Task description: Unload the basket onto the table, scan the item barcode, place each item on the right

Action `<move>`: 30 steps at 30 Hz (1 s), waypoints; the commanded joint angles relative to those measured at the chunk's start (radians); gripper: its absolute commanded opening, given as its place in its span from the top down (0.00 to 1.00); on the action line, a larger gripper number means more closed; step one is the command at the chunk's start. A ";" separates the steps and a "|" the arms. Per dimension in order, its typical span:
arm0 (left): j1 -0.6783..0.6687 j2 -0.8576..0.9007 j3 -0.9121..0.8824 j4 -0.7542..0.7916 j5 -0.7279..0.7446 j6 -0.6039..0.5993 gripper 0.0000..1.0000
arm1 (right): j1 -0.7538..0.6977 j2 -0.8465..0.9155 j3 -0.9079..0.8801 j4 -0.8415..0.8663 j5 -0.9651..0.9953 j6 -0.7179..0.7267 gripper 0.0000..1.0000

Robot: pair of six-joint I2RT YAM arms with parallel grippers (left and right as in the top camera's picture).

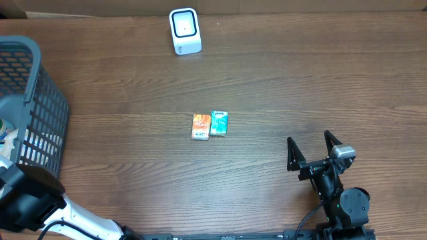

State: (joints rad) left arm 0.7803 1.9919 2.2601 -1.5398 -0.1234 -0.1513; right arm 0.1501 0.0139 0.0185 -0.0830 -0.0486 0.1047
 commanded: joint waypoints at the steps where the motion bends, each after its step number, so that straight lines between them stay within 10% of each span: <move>1: 0.005 -0.008 0.064 -0.039 0.072 -0.011 0.96 | -0.005 -0.011 -0.011 0.003 -0.005 0.003 0.00; 6: 0.006 -0.002 -0.033 -0.050 0.042 -0.010 0.68 | -0.005 -0.011 -0.011 0.003 -0.005 0.003 0.00; 30: 0.006 -0.002 -0.626 0.465 -0.170 -0.002 0.23 | -0.005 -0.011 -0.011 0.003 -0.005 0.003 0.00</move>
State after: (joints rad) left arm 0.7811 1.9900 1.6798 -1.1259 -0.2520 -0.1555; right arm 0.1505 0.0139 0.0185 -0.0830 -0.0490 0.1047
